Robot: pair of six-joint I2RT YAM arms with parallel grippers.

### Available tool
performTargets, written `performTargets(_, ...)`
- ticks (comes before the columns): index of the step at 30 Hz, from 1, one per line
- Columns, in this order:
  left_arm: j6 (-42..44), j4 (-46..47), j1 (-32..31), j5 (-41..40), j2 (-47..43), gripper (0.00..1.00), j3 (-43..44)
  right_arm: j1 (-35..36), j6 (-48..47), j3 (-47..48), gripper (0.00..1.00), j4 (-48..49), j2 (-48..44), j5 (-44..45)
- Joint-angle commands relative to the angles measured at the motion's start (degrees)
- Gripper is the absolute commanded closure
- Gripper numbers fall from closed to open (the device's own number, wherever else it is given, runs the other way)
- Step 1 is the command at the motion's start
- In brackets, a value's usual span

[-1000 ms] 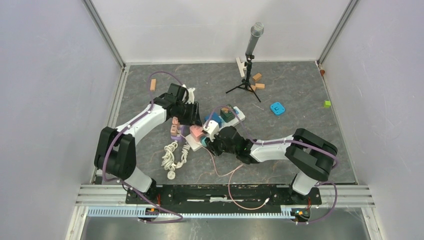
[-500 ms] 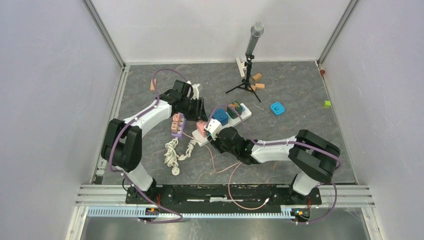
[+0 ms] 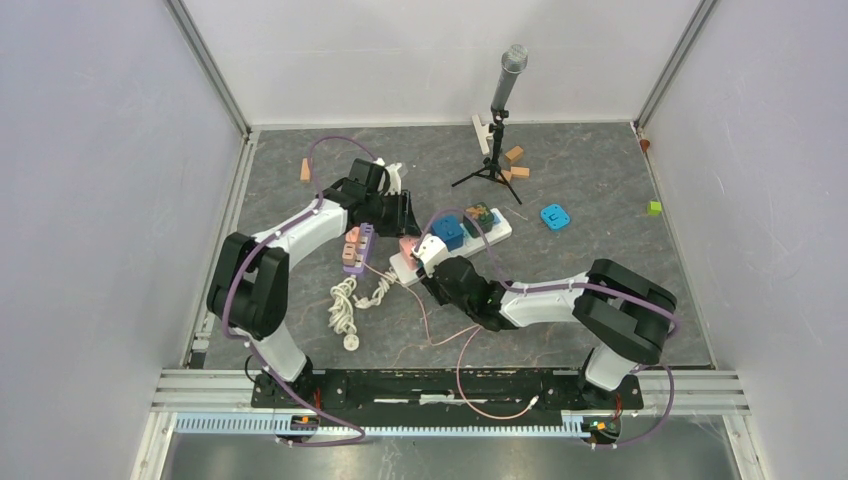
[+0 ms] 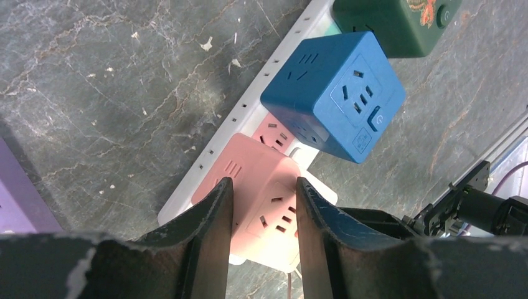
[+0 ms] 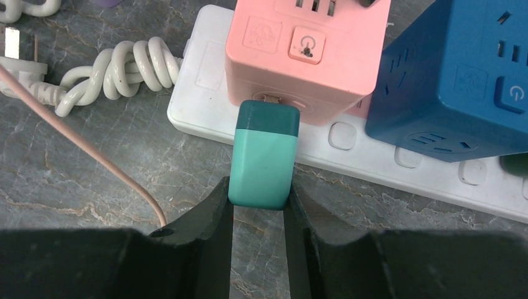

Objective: Insert the plug
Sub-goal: Insert the plug into the socket.

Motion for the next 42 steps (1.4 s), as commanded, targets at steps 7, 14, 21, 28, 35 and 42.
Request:
performTargets(7, -2.9, -16.5, -5.6, 7.6, 6.6, 0.98, -5.9, -2.3, 2.5, 7.3, 1.00, 13.2, 3.4, 13.8)
performTargets(14, -2.7, -16.5, -5.7, 7.5, 6.9, 0.98, -5.3, -2.7, 3.3, 7.2, 0.95, 11.3, 2.8, 13.5)
performTargets(21, -2.5, -17.1, -5.5, 6.2, 7.1, 0.98, -3.4, -4.7, 6.4, 0.5, 0.47, 11.2, -4.1, 11.2)
performTargets(28, -2.1, -18.6, -5.5, 4.3, 8.2, 0.98, -0.3, -5.5, 7.1, -3.1, 0.17, 9.9, -9.9, 8.4)
performTargets(35, -2.6, -18.7, -5.5, 4.2, 7.7, 0.95, 1.8, -6.3, 6.4, -5.2, 0.02, 8.4, -15.7, 7.6)
performTargets(42, -2.9, -18.6, -5.5, 4.9, 5.9, 0.80, 3.7, -8.6, 7.9, -10.1, 0.02, 9.9, -24.5, 4.4)
